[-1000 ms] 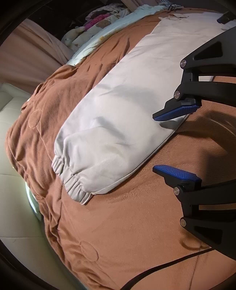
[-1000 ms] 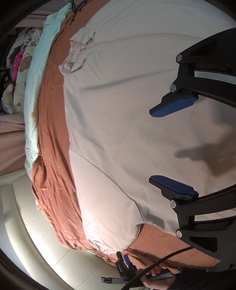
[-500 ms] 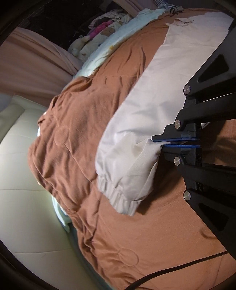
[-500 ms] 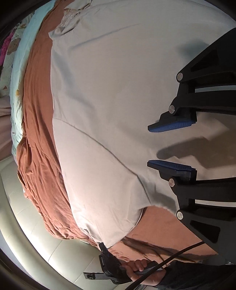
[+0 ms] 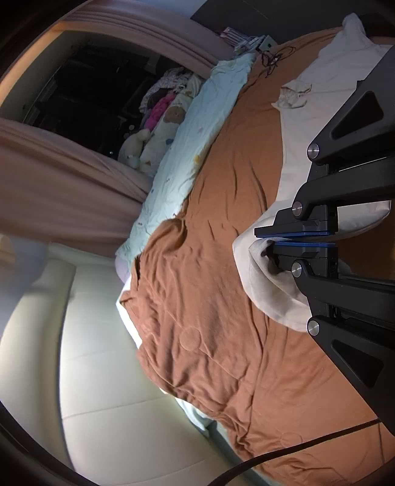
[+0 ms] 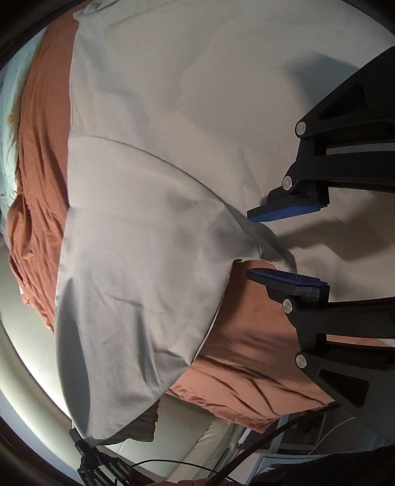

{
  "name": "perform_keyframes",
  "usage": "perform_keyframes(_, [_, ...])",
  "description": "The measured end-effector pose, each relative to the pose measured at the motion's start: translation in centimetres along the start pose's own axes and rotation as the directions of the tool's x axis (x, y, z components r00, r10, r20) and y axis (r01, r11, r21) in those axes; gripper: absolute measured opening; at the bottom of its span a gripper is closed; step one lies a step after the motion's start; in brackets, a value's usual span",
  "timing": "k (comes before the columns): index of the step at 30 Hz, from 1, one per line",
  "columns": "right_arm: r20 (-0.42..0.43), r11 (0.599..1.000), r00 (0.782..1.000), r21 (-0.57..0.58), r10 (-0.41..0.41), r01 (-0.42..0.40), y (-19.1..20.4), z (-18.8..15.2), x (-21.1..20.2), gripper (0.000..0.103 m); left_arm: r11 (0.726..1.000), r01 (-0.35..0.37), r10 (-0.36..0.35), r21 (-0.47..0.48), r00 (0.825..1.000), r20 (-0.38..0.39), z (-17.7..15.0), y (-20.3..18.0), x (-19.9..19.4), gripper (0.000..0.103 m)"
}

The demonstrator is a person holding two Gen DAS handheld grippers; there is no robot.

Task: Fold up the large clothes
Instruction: 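Lift the sleeve with the left tool and lay it across the shirt body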

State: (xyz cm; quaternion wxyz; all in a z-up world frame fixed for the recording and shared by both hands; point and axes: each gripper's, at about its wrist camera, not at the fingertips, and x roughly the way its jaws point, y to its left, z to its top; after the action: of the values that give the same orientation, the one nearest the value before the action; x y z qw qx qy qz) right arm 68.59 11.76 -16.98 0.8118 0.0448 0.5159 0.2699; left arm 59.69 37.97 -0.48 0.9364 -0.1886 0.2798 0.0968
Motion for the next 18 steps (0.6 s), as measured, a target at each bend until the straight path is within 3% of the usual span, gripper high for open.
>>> perform_keyframes(5, [0.057,0.999,0.998,0.043,-0.024,0.021,-2.5,-1.3,-4.8,0.033,0.995,0.057,-0.057,0.079,0.998,-0.001,0.6,-5.1,-1.7,0.002])
perform_keyframes(8, [0.128,0.995,0.989,0.074,-0.077,0.068,-4.2,-3.0,-8.2,0.068,0.987,0.095,-0.094,0.129,0.995,-0.015,0.2,-8.4,-2.2,0.002])
perform_keyframes(10, [0.18,0.99,0.977,0.104,-0.111,0.093,-5.3,-4.4,-10.3,0.07,0.98,0.124,-0.121,0.156,0.992,-0.028,-0.3,-10.4,-2.4,0.002])
perform_keyframes(18, [0.251,0.946,0.947,0.3,-0.201,0.121,-11.4,-10.7,-15.8,0.07,0.951,0.204,-0.187,0.234,0.978,-0.094,-2.7,-18.1,-2.5,0.002])
